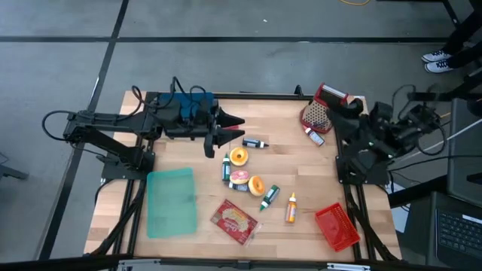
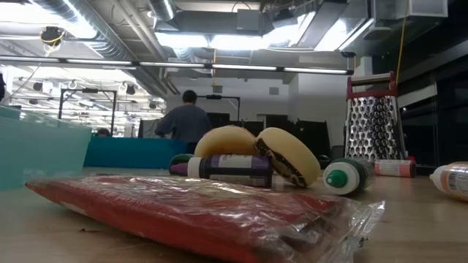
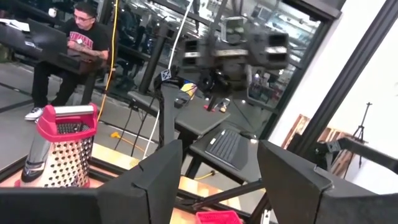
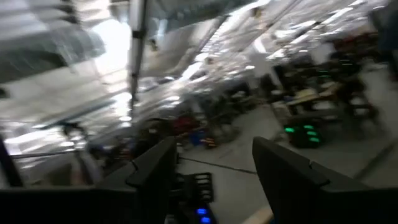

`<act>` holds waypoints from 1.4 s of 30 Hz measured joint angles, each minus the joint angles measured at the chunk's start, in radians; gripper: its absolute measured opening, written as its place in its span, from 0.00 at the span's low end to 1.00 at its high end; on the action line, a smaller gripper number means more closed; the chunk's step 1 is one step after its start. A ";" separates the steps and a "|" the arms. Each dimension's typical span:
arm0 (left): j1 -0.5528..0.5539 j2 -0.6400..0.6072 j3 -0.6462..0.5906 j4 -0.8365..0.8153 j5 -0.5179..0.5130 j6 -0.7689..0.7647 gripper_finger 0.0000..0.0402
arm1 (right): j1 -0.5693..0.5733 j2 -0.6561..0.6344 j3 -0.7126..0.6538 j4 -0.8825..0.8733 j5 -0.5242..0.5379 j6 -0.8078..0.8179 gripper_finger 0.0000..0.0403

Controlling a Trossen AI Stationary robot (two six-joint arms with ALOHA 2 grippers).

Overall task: Pick & Place Food Item
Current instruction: Put the red popcorn bag into the blue bin

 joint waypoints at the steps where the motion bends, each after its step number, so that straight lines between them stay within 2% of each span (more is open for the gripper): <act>1: -0.004 0.000 0.000 0.000 -0.006 0.005 0.51 | -0.014 0.005 0.000 -0.001 0.011 0.000 0.54; 7: -0.021 0.000 0.000 0.043 -0.013 0.041 0.51 | -0.093 0.032 0.000 0.010 -0.065 0.069 0.54; 12: -0.024 0.000 0.001 0.083 -0.034 0.082 0.51 | -0.214 0.075 0.000 0.041 -0.199 0.166 0.54; 15: -0.006 -0.001 0.001 0.098 -0.020 0.083 0.51 | -0.284 0.113 0.020 -0.001 -0.229 0.178 0.54; 18: 0.052 -0.008 0.001 0.043 0.039 0.143 0.51 | -0.359 0.157 0.123 -0.206 -0.237 0.127 0.54; 23: 0.227 -0.021 0.002 -0.233 0.080 0.211 0.51 | -0.530 0.270 0.404 -0.787 -0.269 0.191 0.54; 26: 0.342 -0.021 0.002 -0.368 0.126 0.272 0.51 | -0.627 0.330 0.525 -1.012 -0.341 0.251 0.54; 30: 0.432 -0.021 0.002 -0.504 0.220 0.281 0.51 | -0.729 0.374 0.562 -1.320 -0.496 0.406 0.54; 34: 0.379 -0.025 0.001 -0.638 0.227 0.294 0.51 | -0.746 0.391 0.560 -1.592 -0.605 0.562 0.54; 39: 0.239 -0.026 0.001 -0.696 0.181 0.252 0.51 | -0.650 0.397 0.561 -1.631 -0.658 0.650 0.54; 42: 0.145 -0.019 -0.014 -0.703 0.107 0.206 0.51 | -0.584 0.398 0.556 -1.671 -0.651 0.688 0.54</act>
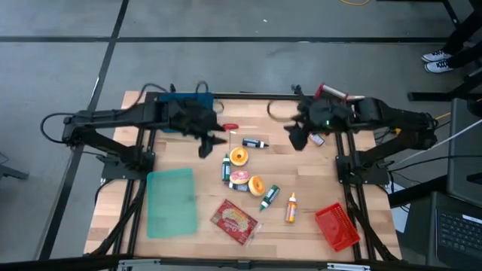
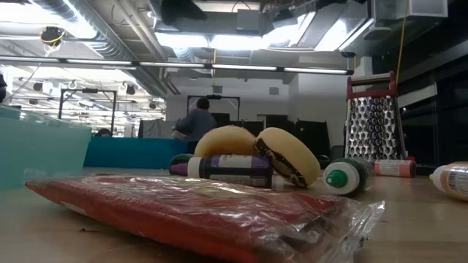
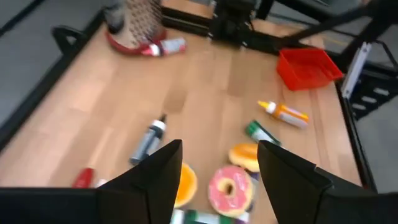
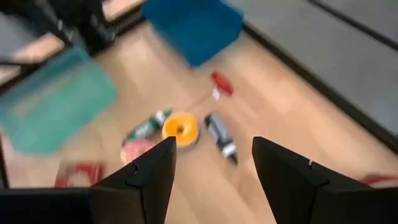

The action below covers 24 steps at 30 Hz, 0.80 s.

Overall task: Pick & Place Food Item
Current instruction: Put the red popcorn bag into the blue bin

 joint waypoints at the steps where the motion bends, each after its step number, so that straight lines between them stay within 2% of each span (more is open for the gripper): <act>1: -0.029 0.001 -0.016 -0.005 -0.032 -0.019 0.51 | 0.020 -0.001 -0.013 -0.009 0.000 0.018 0.54; 3: -0.081 0.001 -0.060 0.033 -0.093 -0.079 0.51 | 0.056 -0.010 -0.060 -0.010 0.013 0.054 0.54; 8: -0.210 0.001 -0.221 0.338 -0.253 -0.264 0.51 | 0.137 -0.057 -0.236 0.028 0.020 0.130 0.54; 11: -0.270 0.001 -0.295 0.466 -0.384 -0.363 0.51 | 0.167 -0.113 -0.361 0.164 0.002 0.167 0.54; 14: -0.324 0.001 -0.344 0.473 -0.496 -0.479 0.51 | 0.186 -0.176 -0.476 0.324 -0.035 0.193 0.54; 19: -0.404 0.030 -0.377 0.414 -0.540 -0.697 0.51 | 0.196 -0.251 -0.564 0.377 -0.030 0.206 0.54; 24: -0.452 0.111 -0.377 0.370 -0.454 -0.904 0.51 | 0.196 -0.294 -0.571 0.381 -0.031 0.175 0.54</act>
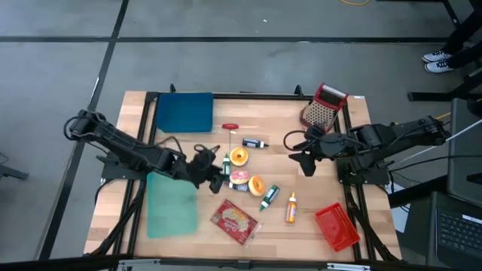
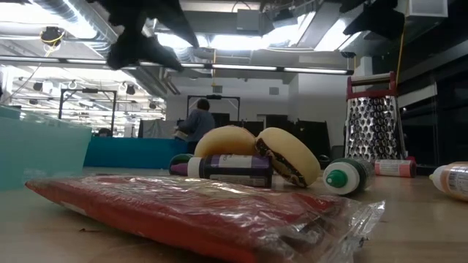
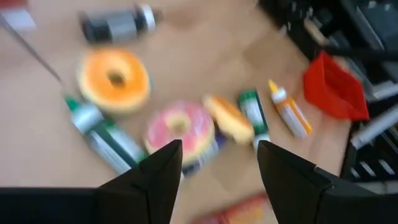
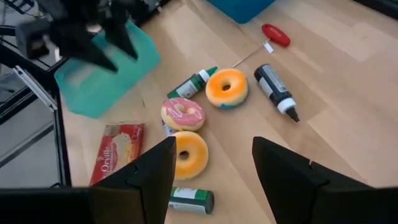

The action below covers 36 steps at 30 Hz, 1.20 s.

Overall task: Pick & Place Food Item
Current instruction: Put the red popcorn bag into the blue bin

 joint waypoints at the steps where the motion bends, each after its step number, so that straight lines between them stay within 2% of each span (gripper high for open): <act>1: -0.008 0.017 0.005 0.001 0.020 -0.028 0.51 | 0.000 -0.007 0.000 -0.001 0.000 -0.007 0.54; 12: -0.031 0.201 0.056 -0.004 0.335 -0.215 0.51 | 0.000 -0.049 0.000 -0.001 0.000 -0.060 0.54; 19: -0.018 0.282 0.057 0.001 0.439 -0.239 0.52 | 0.000 -0.052 0.000 0.009 -0.037 -0.090 0.54; 27: 0.000 0.330 0.057 -0.012 0.451 -0.232 0.59 | 0.000 -0.052 0.000 0.037 -0.050 -0.116 0.54; 36: 0.021 0.396 0.057 -0.025 0.473 -0.210 0.60 | 0.000 -0.052 0.000 0.084 -0.074 -0.131 0.54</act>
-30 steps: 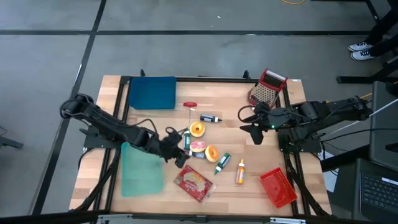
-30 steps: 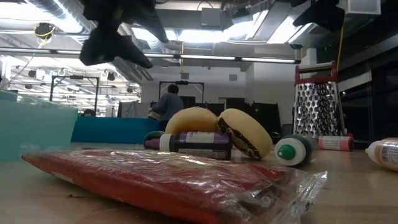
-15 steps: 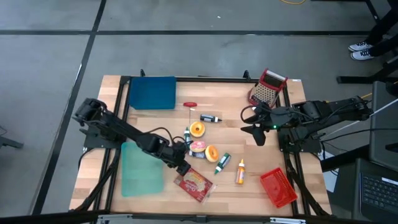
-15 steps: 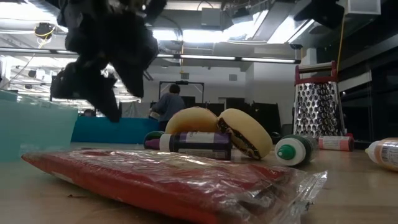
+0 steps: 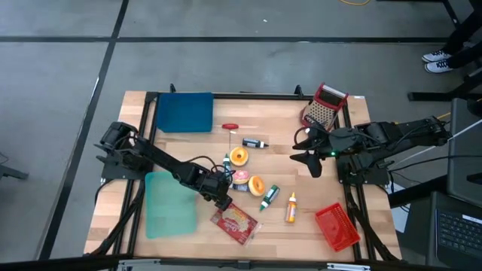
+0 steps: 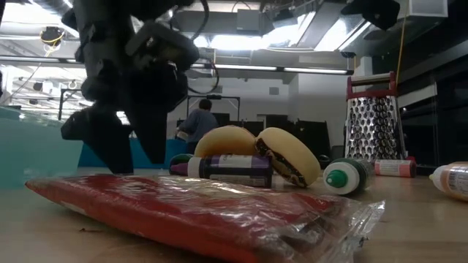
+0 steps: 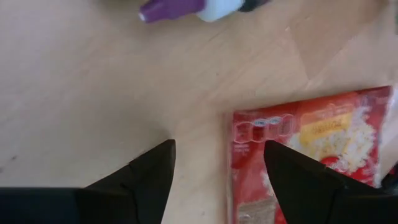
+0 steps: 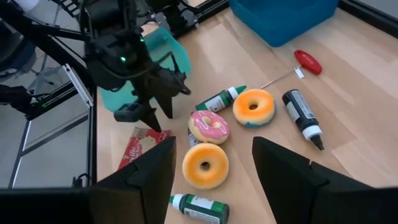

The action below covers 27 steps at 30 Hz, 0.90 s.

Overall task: Pick & Place Food Item
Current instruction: Put the red popcorn bag into the blue bin

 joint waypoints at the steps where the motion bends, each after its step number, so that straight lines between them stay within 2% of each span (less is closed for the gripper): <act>1: 0.000 0.009 0.000 0.008 0.003 0.005 0.60 | 0.000 0.000 0.000 0.001 -0.004 0.000 0.54; 6: 0.000 0.031 0.003 0.062 0.054 0.005 0.60 | 0.000 0.000 0.000 0.013 -0.005 0.000 0.54; 17: -0.001 0.033 -0.003 0.066 0.081 0.002 0.60 | 0.000 0.000 0.000 0.039 -0.005 -0.008 0.54; 24: 0.004 0.055 -0.003 0.062 0.092 0.000 0.53 | 0.000 0.000 0.000 0.062 -0.005 -0.008 0.54; 27: 0.005 0.087 -0.002 0.117 0.126 -0.002 0.50 | 0.000 0.000 0.000 0.073 -0.005 -0.008 0.54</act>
